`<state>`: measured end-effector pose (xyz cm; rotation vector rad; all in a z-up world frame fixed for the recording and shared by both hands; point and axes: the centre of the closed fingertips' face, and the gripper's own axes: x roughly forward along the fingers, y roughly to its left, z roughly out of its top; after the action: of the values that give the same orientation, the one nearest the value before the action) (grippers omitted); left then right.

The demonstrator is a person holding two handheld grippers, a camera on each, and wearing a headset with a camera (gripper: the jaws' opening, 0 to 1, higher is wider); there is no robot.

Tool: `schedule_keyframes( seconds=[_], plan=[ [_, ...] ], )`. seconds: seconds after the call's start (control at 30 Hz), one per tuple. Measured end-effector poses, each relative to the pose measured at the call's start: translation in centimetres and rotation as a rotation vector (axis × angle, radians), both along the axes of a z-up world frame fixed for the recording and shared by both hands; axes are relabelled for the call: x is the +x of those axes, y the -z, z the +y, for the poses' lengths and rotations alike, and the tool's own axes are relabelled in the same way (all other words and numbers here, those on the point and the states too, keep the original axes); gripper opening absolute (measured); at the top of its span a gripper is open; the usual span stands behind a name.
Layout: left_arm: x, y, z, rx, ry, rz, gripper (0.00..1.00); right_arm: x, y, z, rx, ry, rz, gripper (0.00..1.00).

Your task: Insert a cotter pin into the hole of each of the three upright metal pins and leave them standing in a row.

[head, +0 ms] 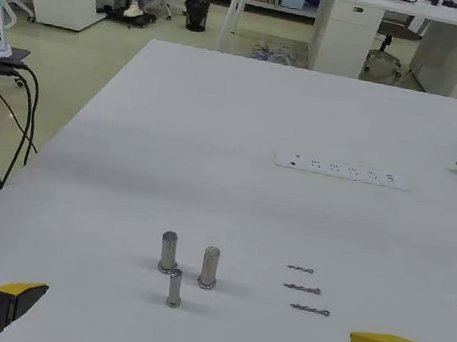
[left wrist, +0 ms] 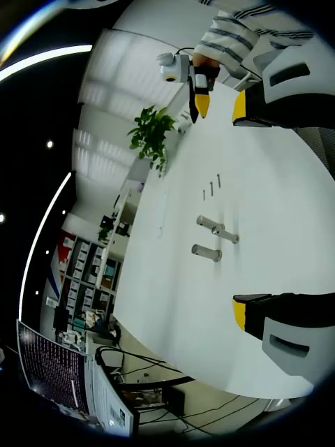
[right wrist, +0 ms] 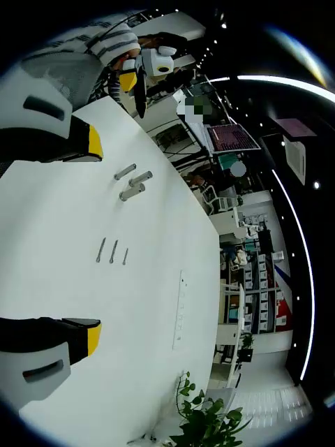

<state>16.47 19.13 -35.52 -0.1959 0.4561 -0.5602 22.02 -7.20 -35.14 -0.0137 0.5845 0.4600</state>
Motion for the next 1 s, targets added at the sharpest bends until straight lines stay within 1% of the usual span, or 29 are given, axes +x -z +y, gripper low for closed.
schedule_keyframes(
  seconds=[0.03,0.1,0.17,0.4,0.63,0.73,0.8,1.0],
  plan=[
    [-0.2,0.2,-0.1,0.004,0.004,0.004,0.99,0.0,0.0,0.0,0.000,0.001,0.000,0.91],
    [-0.3,0.4,-0.1,0.017,0.008,0.000,0.99,0.0,0.0,0.1,0.001,0.001,0.001,0.92],
    [-0.4,0.8,0.0,0.015,0.009,0.016,0.99,0.0,0.1,0.2,-0.001,0.000,0.004,0.92],
    [-0.7,1.5,-0.1,0.034,0.019,0.039,0.99,-0.3,0.5,0.3,-0.004,-0.004,0.017,0.91],
    [-0.8,1.8,0.1,0.037,0.012,0.045,0.99,-0.7,0.8,0.2,-0.007,-0.007,0.035,0.91],
    [-0.6,1.7,0.5,0.058,0.003,0.020,0.99,-0.9,1.1,0.1,-0.008,-0.002,0.043,0.90],
    [-0.6,1.7,0.7,0.066,0.000,0.015,0.99,-1.0,1.3,0.1,-0.007,-0.002,0.050,0.90],
    [-0.5,2.0,1.8,0.083,-0.014,0.039,0.99,-1.6,1.9,0.0,-0.014,-0.005,0.076,0.91]
  ],
)
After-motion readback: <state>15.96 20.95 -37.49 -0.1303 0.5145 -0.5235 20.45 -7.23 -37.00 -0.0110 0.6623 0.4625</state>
